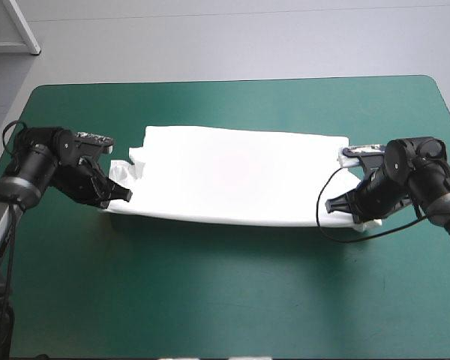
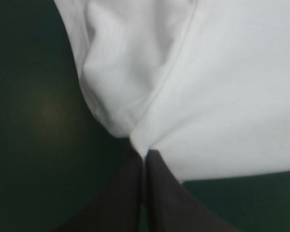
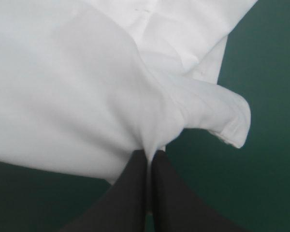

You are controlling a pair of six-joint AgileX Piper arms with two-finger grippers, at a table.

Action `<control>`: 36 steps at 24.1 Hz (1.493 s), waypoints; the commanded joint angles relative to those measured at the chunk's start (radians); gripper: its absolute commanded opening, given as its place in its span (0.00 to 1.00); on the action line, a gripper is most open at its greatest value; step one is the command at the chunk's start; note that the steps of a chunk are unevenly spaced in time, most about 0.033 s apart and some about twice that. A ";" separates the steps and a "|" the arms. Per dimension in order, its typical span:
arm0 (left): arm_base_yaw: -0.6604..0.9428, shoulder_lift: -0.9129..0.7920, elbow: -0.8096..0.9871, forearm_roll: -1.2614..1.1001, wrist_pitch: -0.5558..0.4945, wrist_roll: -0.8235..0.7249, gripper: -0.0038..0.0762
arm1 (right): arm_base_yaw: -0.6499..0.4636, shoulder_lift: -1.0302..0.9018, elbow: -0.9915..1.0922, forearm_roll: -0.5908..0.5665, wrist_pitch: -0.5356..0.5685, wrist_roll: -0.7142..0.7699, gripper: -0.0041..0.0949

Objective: Fold the cloth

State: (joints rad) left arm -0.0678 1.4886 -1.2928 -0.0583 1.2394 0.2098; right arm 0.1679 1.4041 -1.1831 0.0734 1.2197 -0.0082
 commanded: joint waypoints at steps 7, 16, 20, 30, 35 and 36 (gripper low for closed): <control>-0.004 -0.139 0.265 0.008 0.051 0.014 0.04 | -0.004 -0.066 0.172 0.148 0.024 -0.092 0.04; -0.004 -0.139 0.352 -0.034 -0.050 0.018 0.53 | -0.004 -0.066 0.230 0.148 -0.110 -0.126 0.72; -0.004 -0.139 0.250 0.067 -0.055 -0.106 0.58 | -0.004 -0.092 0.124 0.022 -0.150 -0.071 0.72; 0.099 -0.168 0.007 0.141 -0.091 -0.143 0.58 | -0.004 -0.176 0.033 -0.086 -0.063 -0.056 0.72; 0.210 -0.161 0.115 -0.024 -0.227 -0.056 0.58 | -0.004 -0.199 0.033 -0.073 -0.037 -0.056 0.72; 0.216 -0.154 0.134 -0.038 -0.249 -0.053 0.58 | -0.004 -0.204 0.033 -0.073 -0.035 -0.056 0.72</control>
State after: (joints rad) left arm 0.1235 1.3524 -1.1791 -0.0233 1.0838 0.1294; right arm 0.1679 1.2400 -1.1186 0.0000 1.1899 -0.0631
